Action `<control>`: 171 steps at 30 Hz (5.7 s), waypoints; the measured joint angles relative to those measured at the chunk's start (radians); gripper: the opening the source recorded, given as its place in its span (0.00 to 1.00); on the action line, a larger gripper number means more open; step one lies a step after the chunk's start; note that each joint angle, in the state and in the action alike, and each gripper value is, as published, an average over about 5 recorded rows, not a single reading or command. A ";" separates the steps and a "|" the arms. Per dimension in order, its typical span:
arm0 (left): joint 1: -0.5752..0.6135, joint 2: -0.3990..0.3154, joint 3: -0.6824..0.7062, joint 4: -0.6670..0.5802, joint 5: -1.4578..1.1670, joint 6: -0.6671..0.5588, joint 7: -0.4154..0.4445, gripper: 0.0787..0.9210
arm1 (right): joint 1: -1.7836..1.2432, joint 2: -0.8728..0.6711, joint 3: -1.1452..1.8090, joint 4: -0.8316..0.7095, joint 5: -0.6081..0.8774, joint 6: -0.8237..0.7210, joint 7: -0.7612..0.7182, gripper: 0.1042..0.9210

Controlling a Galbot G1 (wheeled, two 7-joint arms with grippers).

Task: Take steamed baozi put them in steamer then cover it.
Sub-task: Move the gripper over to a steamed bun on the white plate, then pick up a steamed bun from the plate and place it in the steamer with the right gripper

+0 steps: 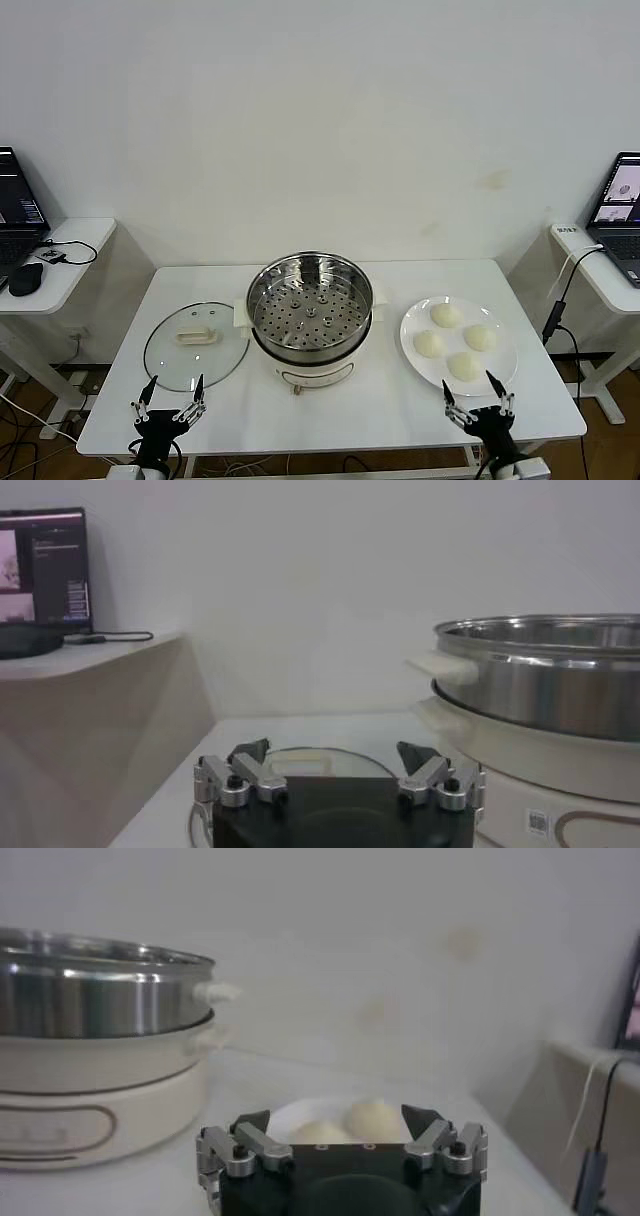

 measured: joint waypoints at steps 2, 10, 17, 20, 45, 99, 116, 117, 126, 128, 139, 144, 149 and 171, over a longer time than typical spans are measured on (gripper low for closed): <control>-0.001 -0.001 0.002 0.001 0.010 0.003 0.000 0.88 | 0.019 -0.020 0.001 -0.007 -0.024 -0.010 -0.006 0.88; 0.002 -0.006 -0.004 -0.009 0.077 0.018 0.010 0.88 | 0.219 -0.211 -0.025 -0.120 -0.175 -0.071 -0.109 0.88; 0.008 -0.017 -0.018 -0.014 0.105 0.018 0.013 0.88 | 0.474 -0.392 -0.163 -0.267 -0.248 -0.098 -0.273 0.88; 0.006 -0.022 -0.023 -0.014 0.113 0.016 0.013 0.88 | 0.608 -0.449 -0.264 -0.339 -0.265 -0.100 -0.348 0.88; -0.016 -0.037 -0.071 -0.003 0.122 0.017 0.001 0.88 | 1.406 -0.449 -1.087 -0.898 -0.321 0.033 -0.880 0.88; -0.013 -0.022 -0.101 -0.003 0.104 0.009 0.008 0.88 | 1.549 -0.318 -1.235 -1.062 -0.332 0.019 -0.906 0.58; -0.035 0.002 -0.073 0.003 0.059 0.010 0.008 0.88 | 1.937 -0.423 -1.554 -0.776 0.073 -0.033 -0.876 0.59; -0.036 0.003 -0.073 0.003 0.056 0.009 0.008 0.88 | 1.961 -0.413 -1.577 -0.767 0.095 -0.032 -0.870 0.59; -0.037 0.006 -0.080 0.003 0.041 0.008 0.014 0.88 | 2.097 -0.271 -1.757 -0.737 0.215 0.020 -0.817 0.59; -0.038 0.002 -0.084 0.000 0.040 0.008 0.016 0.88 | 2.109 -0.234 -1.791 -0.738 0.220 0.038 -0.806 0.59; -0.031 -0.005 -0.098 -0.018 0.037 0.007 0.022 0.88 | 2.107 -0.074 -1.919 -0.777 0.112 0.161 -0.743 0.59; -0.028 -0.009 -0.102 -0.025 0.036 0.007 0.023 0.88 | 2.086 -0.026 -1.943 -0.816 0.019 0.232 -0.713 0.59; -0.023 -0.006 -0.107 -0.030 0.035 0.007 0.026 0.88 | 2.058 0.012 -1.948 -0.863 -0.075 0.304 -0.685 0.60; -0.021 -0.023 -0.100 -0.030 0.045 0.006 0.025 0.88 | 1.975 0.070 -1.889 -0.991 -0.296 0.464 -0.633 0.85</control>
